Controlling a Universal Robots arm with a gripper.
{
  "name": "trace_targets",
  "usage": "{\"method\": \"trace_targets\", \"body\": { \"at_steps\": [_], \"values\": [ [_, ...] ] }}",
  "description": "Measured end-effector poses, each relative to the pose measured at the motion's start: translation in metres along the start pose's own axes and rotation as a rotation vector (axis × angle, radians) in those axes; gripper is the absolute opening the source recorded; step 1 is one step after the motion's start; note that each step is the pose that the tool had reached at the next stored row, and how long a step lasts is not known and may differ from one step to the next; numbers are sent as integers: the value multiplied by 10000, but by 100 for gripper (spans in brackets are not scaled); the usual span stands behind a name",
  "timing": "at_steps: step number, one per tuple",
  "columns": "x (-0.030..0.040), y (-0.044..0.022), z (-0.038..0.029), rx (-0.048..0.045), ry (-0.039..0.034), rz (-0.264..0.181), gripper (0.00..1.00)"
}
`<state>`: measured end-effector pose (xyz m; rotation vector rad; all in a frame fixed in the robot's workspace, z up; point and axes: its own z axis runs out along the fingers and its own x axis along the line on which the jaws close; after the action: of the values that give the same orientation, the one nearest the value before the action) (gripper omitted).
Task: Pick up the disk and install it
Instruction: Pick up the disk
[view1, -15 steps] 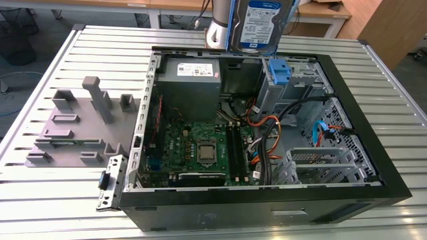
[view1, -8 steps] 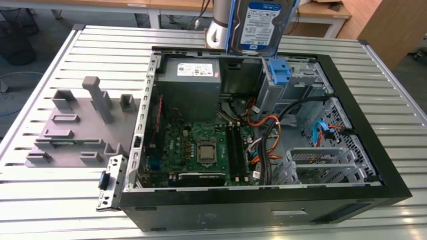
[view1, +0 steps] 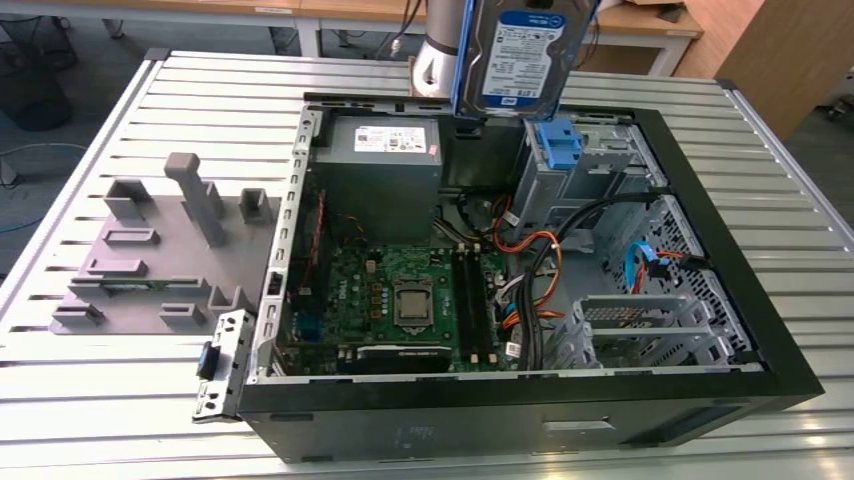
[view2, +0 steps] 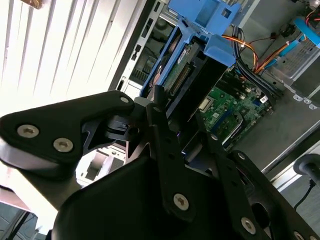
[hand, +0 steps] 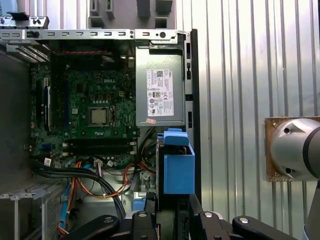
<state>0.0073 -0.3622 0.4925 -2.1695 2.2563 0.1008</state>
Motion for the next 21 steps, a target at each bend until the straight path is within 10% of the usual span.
{"method": "trace_targets", "body": {
  "at_steps": [21],
  "values": [
    [413,-3,-20,0,-1,1,35]
  ]
}}
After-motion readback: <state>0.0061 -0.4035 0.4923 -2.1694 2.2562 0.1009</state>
